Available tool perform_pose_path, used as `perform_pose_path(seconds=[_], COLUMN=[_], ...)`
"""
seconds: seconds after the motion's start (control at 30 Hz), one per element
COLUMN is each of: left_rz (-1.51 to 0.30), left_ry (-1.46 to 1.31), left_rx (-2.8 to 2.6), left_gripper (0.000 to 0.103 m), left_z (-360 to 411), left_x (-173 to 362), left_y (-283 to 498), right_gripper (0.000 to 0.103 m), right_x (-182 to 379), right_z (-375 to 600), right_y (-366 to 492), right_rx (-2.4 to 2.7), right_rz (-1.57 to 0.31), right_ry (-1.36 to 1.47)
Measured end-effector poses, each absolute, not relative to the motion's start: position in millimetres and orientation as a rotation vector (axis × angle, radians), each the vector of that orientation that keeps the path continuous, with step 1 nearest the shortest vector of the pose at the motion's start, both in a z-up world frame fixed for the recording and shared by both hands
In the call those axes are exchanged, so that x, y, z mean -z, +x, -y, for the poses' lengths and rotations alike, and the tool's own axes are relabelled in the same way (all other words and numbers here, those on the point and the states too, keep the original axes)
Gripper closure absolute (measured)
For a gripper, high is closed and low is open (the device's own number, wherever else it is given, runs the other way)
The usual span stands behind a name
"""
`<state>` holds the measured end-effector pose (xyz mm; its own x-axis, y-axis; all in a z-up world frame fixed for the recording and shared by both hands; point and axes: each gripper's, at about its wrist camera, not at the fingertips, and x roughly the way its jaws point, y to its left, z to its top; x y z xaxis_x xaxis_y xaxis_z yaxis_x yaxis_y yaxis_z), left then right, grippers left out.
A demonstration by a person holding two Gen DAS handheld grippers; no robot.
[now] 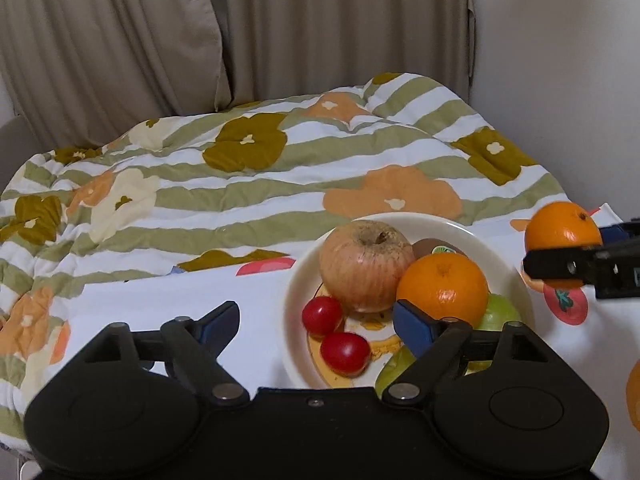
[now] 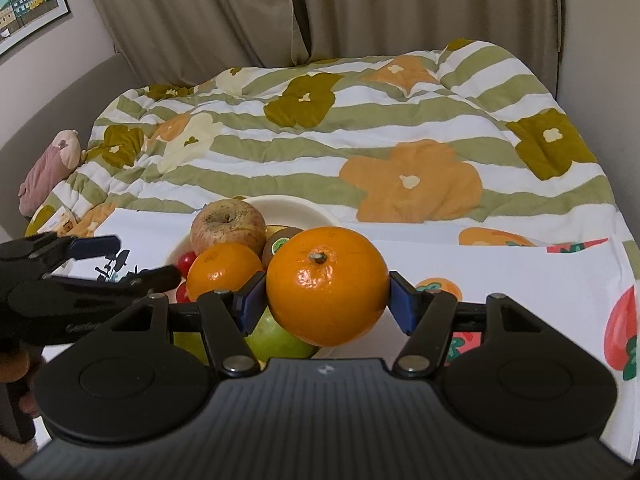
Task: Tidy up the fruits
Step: 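Lower the orange into the bowl and open the right tool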
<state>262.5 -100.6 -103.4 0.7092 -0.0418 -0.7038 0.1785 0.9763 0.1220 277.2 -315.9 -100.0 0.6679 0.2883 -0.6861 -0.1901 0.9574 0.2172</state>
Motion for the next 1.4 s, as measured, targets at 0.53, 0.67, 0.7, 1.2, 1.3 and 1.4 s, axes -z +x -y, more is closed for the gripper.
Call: perform_pose_path(seconds=[0.53,0.67,0.7,1.2,1.3,1.4], left_rz=[-0.825,-0.834,-0.834,-0.817,-0.81,-0.794], left_ry=[0.107,0.106,0.108,0.12,0.122,0.124], left_rx=[0.073,0.07,0.07,0.057,0.052,0.051], left_gripper=[0.013,0.013,0.013,0.013,0.013,0.013], left_z=[85.4,85.5,86.1,88.1,86.4,84.6], left_x=[98.7,101.0,101.2,95.0,91.6,85.2], left_y=[227.1,224.3,224.1,217.9,214.2,208.5], right_gripper=[0.025,0.025,0.025,0.0,0.0,0.0], right_x=[120.4,124.5,125.7,117.8,112.1,102.8], right_z=[313.1,312.9,312.6,316.5,315.6,315.7], right_y=[310.2,312.7,313.6,310.6,304.4,296.0], right_rx=[-0.34,-0.351,-0.355,-0.388,-0.373,-0.36], right_rz=[-0.799,-0.796,-0.797,-0.743,-0.738,-0.725], right_ry=[0.085,0.086,0.089,0.195,0.187,0.183])
